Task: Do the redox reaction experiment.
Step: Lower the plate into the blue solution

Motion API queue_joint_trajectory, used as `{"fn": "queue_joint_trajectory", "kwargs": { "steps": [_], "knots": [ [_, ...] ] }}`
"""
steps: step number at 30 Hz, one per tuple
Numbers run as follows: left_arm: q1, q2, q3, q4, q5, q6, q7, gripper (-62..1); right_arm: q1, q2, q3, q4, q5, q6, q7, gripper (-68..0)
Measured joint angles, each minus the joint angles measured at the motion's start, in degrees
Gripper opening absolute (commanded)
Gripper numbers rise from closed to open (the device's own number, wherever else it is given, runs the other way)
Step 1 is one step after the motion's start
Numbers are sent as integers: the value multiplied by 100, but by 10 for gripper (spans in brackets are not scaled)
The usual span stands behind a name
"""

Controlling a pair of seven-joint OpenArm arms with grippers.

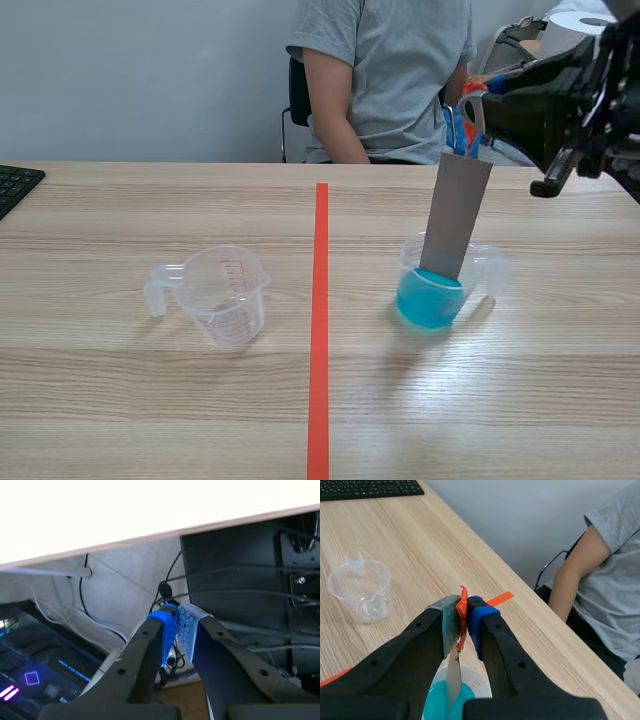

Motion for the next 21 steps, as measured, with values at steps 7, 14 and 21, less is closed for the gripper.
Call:
{"fn": "queue_joint_trajectory", "kwargs": {
  "steps": [7, 14, 21],
  "knots": [
    [-160, 0, 317, -157, 2, -22, 0, -569, 0, -428, -33, -638, -824, -7, 413, -660],
    [-160, 0, 317, -155, 0, -17, 0, -569, 0, -595, -337, -935, -1292, 0, 723, -660],
    [-160, 0, 317, -155, 0, -17, 0, -569, 0, -595, -356, -935, -1467, 0, 796, -660]
  ]
}}
